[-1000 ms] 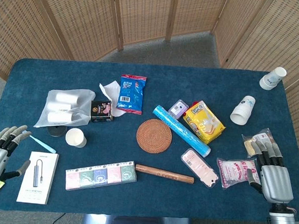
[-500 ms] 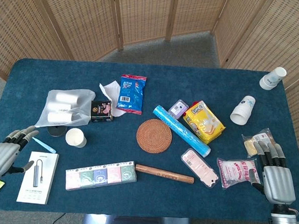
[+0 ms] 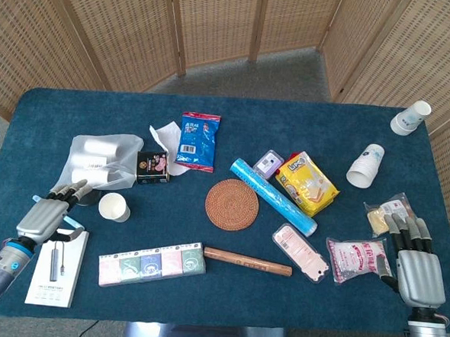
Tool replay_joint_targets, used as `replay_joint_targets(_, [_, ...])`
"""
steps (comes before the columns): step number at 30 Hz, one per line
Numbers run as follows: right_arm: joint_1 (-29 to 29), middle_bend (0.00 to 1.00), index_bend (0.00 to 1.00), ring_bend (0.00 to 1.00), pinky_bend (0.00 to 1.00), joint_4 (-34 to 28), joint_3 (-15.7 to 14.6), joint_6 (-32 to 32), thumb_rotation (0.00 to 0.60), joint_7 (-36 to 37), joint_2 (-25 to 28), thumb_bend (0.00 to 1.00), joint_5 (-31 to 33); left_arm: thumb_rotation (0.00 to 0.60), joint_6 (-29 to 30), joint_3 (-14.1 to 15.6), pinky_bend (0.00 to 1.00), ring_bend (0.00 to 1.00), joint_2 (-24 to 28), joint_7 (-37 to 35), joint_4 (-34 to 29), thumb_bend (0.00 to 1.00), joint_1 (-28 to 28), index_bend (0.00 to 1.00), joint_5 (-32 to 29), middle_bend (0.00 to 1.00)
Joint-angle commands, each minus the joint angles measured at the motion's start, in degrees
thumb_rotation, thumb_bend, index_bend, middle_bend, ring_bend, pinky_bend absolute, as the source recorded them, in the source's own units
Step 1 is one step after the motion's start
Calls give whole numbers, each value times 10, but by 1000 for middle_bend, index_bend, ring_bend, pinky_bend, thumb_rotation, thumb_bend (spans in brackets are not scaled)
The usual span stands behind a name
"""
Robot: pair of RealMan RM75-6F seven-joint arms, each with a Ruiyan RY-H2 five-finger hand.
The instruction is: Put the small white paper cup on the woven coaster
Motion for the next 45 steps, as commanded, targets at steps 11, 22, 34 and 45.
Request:
replay_joint_targets(11, [-1, 0, 0, 0, 0, 1, 0, -4, 600, -6, -3, 479, 9, 582, -44, -16, 80, 0, -75, -41, 57, 389, -55, 17, -3, 0])
replay_joint_targets(22, [0, 0, 0, 0, 0, 14, 0, -10, 600, 4, -9, 480, 14, 600, -28, -9, 433, 185, -100, -47, 79, 390, -61, 273, 8, 130])
replay_joint_targets(34, [7, 0, 0, 0, 0, 17, 3, -20, 600, 5, -10, 481, 18, 600, -17, -14, 539, 332, -111, -43, 92, 389, -72, 338, 6, 292])
replay_joint_targets(45, [11, 0, 0, 0, 0, 12, -2, -27, 600, 15, -8, 480, 10, 600, -56, -79, 537, 329, -127, -67, 61, 390, -146, 333, -17, 285])
